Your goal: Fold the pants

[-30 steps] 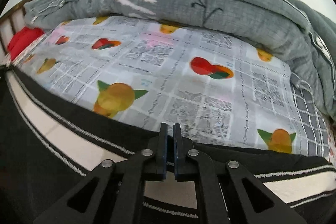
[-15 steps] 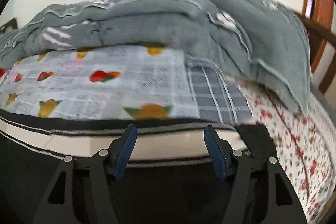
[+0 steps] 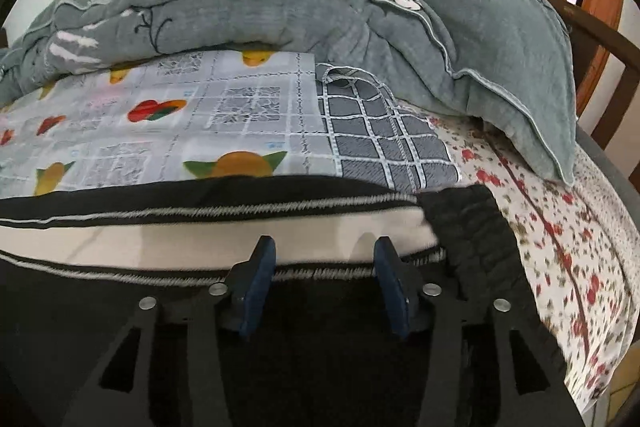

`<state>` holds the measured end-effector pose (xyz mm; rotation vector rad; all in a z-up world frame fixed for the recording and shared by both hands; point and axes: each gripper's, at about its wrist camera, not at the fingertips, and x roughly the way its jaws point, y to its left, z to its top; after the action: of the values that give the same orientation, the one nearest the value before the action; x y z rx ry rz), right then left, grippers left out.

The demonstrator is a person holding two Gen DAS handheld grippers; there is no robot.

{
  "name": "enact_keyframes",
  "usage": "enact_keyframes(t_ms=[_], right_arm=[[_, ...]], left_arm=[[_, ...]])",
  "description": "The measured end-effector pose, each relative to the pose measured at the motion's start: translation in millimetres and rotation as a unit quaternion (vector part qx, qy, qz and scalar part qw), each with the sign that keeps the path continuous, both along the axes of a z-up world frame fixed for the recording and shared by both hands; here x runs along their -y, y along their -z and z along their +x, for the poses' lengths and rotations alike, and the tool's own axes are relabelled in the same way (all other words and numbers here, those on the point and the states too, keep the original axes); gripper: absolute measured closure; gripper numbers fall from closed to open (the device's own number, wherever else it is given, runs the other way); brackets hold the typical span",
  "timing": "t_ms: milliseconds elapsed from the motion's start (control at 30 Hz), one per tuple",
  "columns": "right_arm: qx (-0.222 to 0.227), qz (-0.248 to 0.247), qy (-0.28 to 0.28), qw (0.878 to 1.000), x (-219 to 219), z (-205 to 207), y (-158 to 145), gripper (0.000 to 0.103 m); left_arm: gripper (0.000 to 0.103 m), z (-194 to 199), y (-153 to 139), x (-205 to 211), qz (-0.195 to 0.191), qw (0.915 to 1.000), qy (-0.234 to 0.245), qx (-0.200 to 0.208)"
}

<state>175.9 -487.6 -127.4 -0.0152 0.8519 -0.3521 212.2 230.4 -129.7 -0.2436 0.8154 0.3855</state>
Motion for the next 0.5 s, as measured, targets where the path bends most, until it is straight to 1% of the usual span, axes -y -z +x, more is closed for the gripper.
enact_keyframes(t_ms=[100,200,367,433,500], right_arm=[[0.006,0.005,0.001,1.000,-9,-14,-2,0.051],[0.017,-0.003,0.000,1.000,-23,-31,-5,0.047],[0.020,0.005,-0.006,1.000,-41,-48,-8,0.046],[0.020,0.014,-0.004,1.000,-47,-54,-9,0.046],[0.023,0.030,-0.005,0.999,-52,-63,-10,0.046]], left_arm=[[0.043,-4,5,-11,-0.005,1.0000,-0.003,-0.002],[0.043,-5,9,-20,-0.008,1.0000,-0.004,-0.004],[0.043,-1,9,-29,-0.020,0.9998,0.000,0.009],[0.043,9,9,-28,-0.014,0.9998,0.012,0.011],[0.043,23,10,-26,0.008,0.9998,0.015,0.006]])
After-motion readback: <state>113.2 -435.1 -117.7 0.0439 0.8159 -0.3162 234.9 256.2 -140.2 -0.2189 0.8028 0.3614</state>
